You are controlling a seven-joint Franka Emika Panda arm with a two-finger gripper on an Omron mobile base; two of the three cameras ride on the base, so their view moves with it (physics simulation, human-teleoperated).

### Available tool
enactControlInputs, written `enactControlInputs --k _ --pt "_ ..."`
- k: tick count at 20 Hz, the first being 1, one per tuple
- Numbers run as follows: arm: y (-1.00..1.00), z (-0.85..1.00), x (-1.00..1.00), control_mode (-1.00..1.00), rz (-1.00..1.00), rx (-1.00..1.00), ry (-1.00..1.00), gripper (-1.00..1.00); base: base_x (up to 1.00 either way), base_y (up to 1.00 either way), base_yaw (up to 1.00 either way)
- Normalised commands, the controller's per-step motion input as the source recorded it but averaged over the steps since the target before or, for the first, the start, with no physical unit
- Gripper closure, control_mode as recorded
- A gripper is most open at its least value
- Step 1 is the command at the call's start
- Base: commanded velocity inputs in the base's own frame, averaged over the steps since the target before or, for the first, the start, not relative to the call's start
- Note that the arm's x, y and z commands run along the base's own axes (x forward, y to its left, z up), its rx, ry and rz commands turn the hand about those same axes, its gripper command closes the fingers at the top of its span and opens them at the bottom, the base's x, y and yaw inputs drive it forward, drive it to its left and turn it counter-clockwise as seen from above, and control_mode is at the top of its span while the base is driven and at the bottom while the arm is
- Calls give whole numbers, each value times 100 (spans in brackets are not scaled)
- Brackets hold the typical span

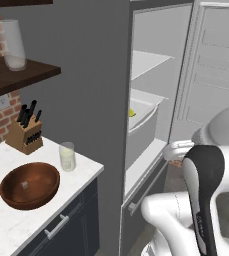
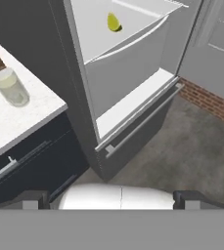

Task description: Grab a lemon wedge from the fridge and one ice cube from the ice bowl, and put them in the glass of lemonade.

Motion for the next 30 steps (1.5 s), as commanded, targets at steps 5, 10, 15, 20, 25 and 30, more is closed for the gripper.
enactControlInputs --k 5,10,15,20,25,30 --pt "0 6 -22 -100 0 0 -12 -100 0 0 0" --pt "0 0 0 -100 0 0 0 -100 0 0 0" --pt "0 0 0 -100 0 0 0 -100 0 0 0" --pt "0 0 -2 -100 0 0 0 -100 0 0 0" --pt "0 0 0 -100 0 0 0 -100 0 0 0" --pt "-13 0 -13 -100 -1 5 -2 -100 0 0 0"
